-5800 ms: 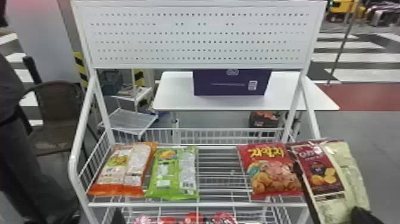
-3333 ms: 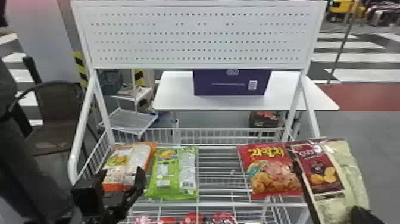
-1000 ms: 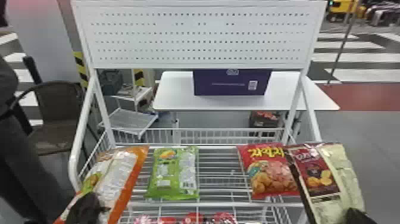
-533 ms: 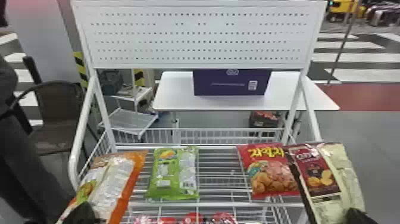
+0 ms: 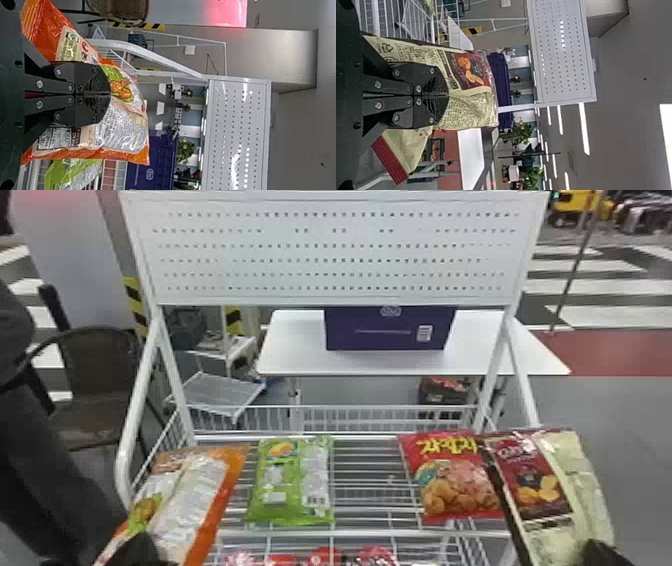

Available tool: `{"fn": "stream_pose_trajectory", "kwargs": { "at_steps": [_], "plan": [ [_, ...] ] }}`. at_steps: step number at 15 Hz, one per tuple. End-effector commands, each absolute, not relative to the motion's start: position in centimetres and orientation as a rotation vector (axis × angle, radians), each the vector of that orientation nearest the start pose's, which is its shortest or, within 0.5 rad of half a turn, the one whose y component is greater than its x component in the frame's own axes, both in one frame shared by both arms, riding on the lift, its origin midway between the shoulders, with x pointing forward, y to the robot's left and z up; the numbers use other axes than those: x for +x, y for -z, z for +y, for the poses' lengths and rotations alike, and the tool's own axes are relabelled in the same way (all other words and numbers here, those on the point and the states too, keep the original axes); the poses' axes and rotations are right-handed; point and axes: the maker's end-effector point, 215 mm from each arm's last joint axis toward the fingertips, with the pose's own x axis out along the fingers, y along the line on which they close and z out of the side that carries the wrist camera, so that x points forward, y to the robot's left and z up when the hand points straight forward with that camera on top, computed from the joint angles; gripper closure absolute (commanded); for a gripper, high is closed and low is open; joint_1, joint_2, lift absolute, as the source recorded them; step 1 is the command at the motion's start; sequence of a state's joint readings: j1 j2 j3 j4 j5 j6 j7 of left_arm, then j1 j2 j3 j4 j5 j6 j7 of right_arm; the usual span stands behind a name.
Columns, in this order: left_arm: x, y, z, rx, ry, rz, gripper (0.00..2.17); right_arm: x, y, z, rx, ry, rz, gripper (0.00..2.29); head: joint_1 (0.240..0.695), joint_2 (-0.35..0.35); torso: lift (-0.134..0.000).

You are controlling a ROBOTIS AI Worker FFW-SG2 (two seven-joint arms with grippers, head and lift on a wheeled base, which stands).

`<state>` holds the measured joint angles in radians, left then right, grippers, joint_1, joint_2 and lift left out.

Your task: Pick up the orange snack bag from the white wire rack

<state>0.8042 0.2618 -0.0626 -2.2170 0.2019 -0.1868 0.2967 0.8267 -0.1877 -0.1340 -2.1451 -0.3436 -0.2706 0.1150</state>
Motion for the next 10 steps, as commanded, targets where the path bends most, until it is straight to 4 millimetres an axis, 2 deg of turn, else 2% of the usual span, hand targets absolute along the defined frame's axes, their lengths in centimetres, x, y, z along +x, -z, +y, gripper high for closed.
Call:
{"fn": "stream_pose_trajectory", "kwargs": {
  "at_steps": [1, 10],
  "plan": [
    [35.72, 31.75, 25.88, -0.067, -0.091, 0.008, 2.06, 34.98, 31.37, -28.74, 0.105, -0.079, -0.041, 2.26, 0.499, 0.0, 0.0],
    [35.68, 31.81, 25.59, -0.069, -0.086, 0.01, 2.06, 35.09, 31.23, -28.81, 0.104, -0.079, -0.044, 2.26, 0.499, 0.0, 0.0]
  ]
}}
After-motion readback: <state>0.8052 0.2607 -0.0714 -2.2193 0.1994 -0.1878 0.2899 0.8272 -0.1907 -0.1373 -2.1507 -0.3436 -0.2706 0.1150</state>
